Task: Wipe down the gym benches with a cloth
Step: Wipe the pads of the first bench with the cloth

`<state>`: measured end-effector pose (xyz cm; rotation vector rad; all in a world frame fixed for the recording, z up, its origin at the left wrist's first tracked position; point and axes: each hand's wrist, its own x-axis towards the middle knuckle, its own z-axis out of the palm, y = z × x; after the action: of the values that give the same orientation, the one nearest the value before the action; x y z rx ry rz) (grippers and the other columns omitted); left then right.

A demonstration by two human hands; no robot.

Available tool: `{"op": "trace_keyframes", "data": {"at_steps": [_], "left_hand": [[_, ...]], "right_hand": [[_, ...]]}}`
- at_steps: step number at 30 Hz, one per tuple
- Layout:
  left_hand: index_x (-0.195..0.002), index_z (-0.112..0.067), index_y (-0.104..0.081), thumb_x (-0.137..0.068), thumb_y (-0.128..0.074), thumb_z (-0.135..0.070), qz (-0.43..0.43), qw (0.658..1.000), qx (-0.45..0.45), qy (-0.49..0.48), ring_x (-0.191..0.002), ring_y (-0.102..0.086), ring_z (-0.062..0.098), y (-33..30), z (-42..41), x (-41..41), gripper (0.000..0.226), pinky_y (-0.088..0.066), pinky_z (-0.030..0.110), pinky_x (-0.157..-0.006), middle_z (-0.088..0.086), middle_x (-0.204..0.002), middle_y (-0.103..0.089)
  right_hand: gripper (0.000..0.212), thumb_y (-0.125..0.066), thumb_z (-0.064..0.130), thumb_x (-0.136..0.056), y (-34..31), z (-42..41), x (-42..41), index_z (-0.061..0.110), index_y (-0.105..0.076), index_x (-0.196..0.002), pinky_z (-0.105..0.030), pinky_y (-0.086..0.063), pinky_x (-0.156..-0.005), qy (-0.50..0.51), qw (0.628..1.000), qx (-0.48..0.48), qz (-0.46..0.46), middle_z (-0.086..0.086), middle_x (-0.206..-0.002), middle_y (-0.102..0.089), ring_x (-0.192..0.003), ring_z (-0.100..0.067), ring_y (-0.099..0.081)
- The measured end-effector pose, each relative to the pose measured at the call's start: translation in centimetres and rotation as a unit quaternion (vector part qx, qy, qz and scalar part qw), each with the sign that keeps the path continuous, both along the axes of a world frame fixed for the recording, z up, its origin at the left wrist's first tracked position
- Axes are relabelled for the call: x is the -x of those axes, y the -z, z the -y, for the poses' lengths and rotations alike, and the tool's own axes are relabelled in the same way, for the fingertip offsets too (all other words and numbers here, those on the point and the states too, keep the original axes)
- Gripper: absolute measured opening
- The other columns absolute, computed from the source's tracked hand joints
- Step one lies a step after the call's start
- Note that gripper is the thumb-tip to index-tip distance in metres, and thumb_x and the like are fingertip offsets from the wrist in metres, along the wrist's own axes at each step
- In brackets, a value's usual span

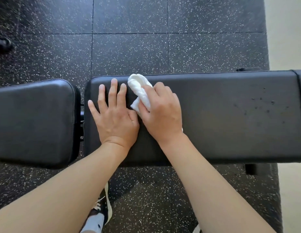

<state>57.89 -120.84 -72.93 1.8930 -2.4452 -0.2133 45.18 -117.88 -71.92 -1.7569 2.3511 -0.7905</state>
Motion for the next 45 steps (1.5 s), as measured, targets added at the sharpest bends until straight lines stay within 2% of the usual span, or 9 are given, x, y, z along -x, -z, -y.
{"op": "trace_keyframes", "data": {"at_steps": [6, 10, 14, 19, 24, 28, 35, 41, 45], "left_hand": [[-0.157, -0.017, -0.046, -0.089, -0.053, 0.006, -0.011, 0.981, 0.03, 0.192, -0.154, -0.033, 0.04, -0.1, 0.4, 0.2, 0.072, -0.026, 0.069, -0.12, 0.007, -0.168, -0.038], [-0.158, -0.015, -0.045, -0.085, -0.04, 0.009, 0.013, 0.963, 0.015, 0.269, -0.152, -0.037, 0.044, -1.1, 0.3, 1.1, 0.077, -0.031, 0.067, -0.119, 0.01, -0.167, -0.039], [-0.155, -0.016, -0.049, -0.083, -0.048, 0.013, 0.001, 0.973, -0.02, 0.229, -0.152, -0.035, 0.043, -1.8, 0.2, 2.0, 0.078, -0.029, 0.064, -0.121, 0.011, -0.165, -0.042], [-0.129, -0.01, -0.067, -0.087, -0.048, -0.011, -0.103, 0.989, -0.017, 0.109, -0.134, -0.049, 0.042, -2.2, -0.9, 6.9, 0.046, -0.035, 0.056, -0.113, 0.013, -0.141, -0.061], [-0.149, -0.022, -0.048, -0.098, -0.045, -0.023, -0.09, 0.995, -0.015, 0.036, -0.154, -0.027, 0.033, -0.8, -2.2, 11.6, 0.051, -0.016, 0.06, -0.126, 0.002, -0.16, -0.042], [-0.151, -0.023, -0.045, -0.098, -0.04, -0.035, -0.085, 0.996, 0.013, 0.011, -0.158, -0.022, 0.034, 0.4, -3.0, 12.4, 0.055, -0.013, 0.059, -0.128, 0.003, -0.163, -0.039], [-0.15, -0.022, -0.046, -0.095, -0.04, -0.035, -0.077, 0.997, 0.025, 0.006, -0.157, -0.023, 0.034, 0.5, -3.0, 12.5, 0.056, -0.014, 0.059, -0.127, 0.004, -0.163, -0.04], [-0.149, -0.021, -0.047, -0.093, -0.039, -0.036, -0.069, 0.997, 0.027, 0.004, -0.157, -0.024, 0.034, 0.5, -2.9, 12.7, 0.059, -0.014, 0.059, -0.127, 0.006, -0.162, -0.04], [-0.148, -0.017, -0.049, -0.093, -0.04, -0.034, -0.073, 0.997, 0.03, 0.004, -0.156, -0.026, 0.037, 0.5, -2.9, 12.7, 0.059, -0.015, 0.062, -0.126, 0.009, -0.161, -0.042]], "right_hand": [[0.025, -0.055, 0.025, -0.094, 0.4, -6.5, 11.1, 0.007, -0.07, -0.103, -0.05, -0.047, -0.067, 0.136, 0.99, -0.021, -0.019, -0.011, -0.084, -0.054, -0.075, -0.032, -0.048], [0.034, -0.05, 0.031, -0.091, 0.0, -6.8, 12.9, 0.019, -0.067, -0.117, -0.044, -0.045, -0.074, 0.265, 0.96, -0.086, -0.018, -0.008, -0.086, -0.055, -0.081, -0.026, -0.044], [0.035, -0.06, 0.031, -0.088, -0.7, -6.1, 6.3, 0.014, -0.069, -0.117, -0.044, -0.044, -0.066, 0.15, 0.986, -0.065, -0.012, -0.01, -0.091, -0.056, -0.077, -0.032, -0.051], [0.031, -0.063, 0.027, -0.089, -0.1, -9.2, 4.7, 0.011, -0.07, -0.115, -0.041, -0.041, -0.06, 0.037, 0.999, -0.035, -0.018, -0.005, -0.087, -0.053, -0.072, -0.025, -0.047], [0.021, -0.063, 0.022, -0.092, 0.5, -14.7, 11.1, 0.009, -0.072, -0.106, -0.042, -0.04, -0.057, 0.069, 0.997, -0.006, -0.031, -0.005, -0.081, -0.048, -0.068, -0.024, -0.042], [0.023, -0.063, 0.02, -0.091, 1.0, -17.8, 16.9, 0.008, -0.073, -0.108, -0.046, -0.044, -0.06, 0.158, 0.987, 0.003, -0.017, -0.005, -0.081, -0.047, -0.068, -0.026, -0.043], [0.021, -0.06, 0.021, -0.088, 0.7, -10.3, 15.6, 0.01, -0.071, -0.102, -0.039, -0.041, -0.065, 0.251, 0.968, -0.002, -0.011, -0.007, -0.085, -0.051, -0.073, -0.028, -0.047], [0.024, -0.054, 0.032, -0.091, 0.1, -1.0, 14.0, 0.014, -0.067, -0.101, -0.039, -0.039, -0.073, 0.179, 0.983, -0.046, -0.007, -0.006, -0.1, -0.057, -0.088, -0.029, -0.054], [0.034, -0.056, 0.036, -0.089, 0.0, -2.8, 11.8, 0.012, -0.07, -0.108, -0.04, -0.036, -0.07, 0.066, 0.998, -0.022, 0.008, -0.007, -0.095, -0.057, -0.084, -0.03, -0.053]]}}
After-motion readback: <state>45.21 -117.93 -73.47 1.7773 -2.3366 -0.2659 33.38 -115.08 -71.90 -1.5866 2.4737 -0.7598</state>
